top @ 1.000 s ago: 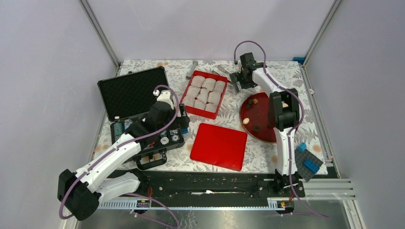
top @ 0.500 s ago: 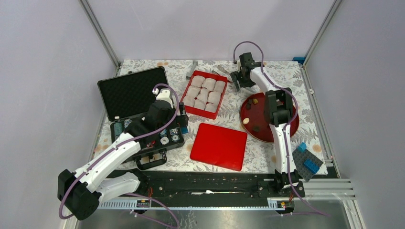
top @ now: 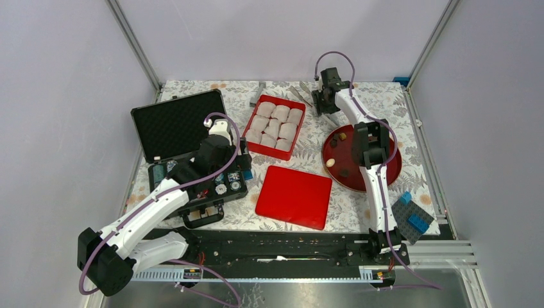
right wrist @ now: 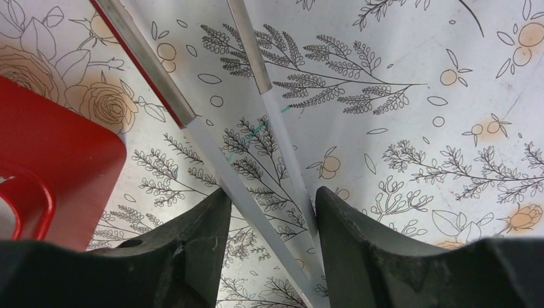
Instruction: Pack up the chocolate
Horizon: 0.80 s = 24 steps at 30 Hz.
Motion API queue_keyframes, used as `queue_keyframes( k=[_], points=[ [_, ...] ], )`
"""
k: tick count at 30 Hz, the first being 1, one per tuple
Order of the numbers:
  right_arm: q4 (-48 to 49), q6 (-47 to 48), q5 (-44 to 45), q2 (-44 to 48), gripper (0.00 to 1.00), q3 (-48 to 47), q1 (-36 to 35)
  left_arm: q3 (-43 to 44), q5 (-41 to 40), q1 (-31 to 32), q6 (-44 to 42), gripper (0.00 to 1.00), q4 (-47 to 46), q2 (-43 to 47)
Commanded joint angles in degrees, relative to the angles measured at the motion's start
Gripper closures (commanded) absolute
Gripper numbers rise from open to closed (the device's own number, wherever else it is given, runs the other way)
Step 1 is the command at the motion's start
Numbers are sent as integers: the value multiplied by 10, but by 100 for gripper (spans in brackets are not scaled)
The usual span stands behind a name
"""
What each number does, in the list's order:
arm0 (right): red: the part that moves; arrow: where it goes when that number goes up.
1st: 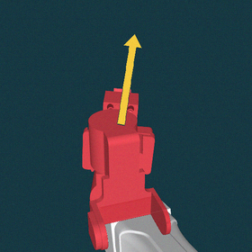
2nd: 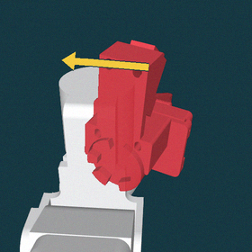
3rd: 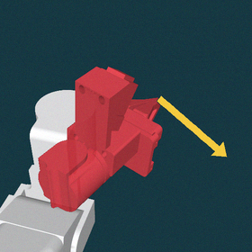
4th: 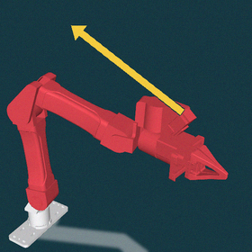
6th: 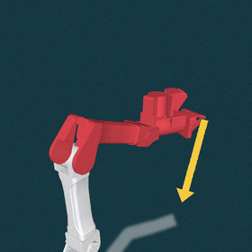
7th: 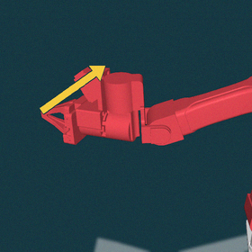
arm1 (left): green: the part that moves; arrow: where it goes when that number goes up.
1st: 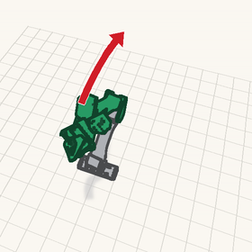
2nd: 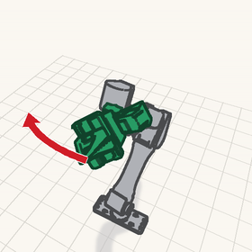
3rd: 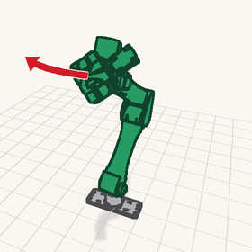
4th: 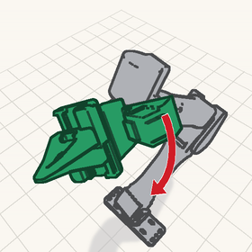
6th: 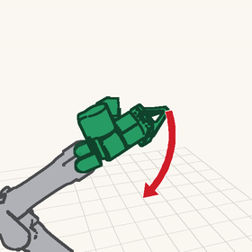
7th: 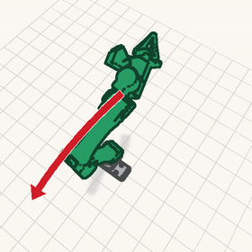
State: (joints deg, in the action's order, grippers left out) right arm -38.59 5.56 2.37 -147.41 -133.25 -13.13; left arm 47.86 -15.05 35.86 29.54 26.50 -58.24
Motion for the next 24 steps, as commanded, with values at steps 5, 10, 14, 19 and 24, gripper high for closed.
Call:
queue_keyframes(
  k=[5,10,14,19,24],
  points=[
    [3,-96,-1,31,45,31,4,17,-5,-2,-1,1,-13,0],
    [15,-192,-5,54,45,70,3,16,-3,-2,3,1,-13,-2],
    [39,-227,-22,66,46,97,3,13,-1,-2,4,1,-12,5],
    [48,-255,-48,78,43,112,2,7,-9,-2,3,1,-13,14],
    [66,-258,-55,98,26,133,-4,9,-4,-2,5,1,-13,8]
  ],
)
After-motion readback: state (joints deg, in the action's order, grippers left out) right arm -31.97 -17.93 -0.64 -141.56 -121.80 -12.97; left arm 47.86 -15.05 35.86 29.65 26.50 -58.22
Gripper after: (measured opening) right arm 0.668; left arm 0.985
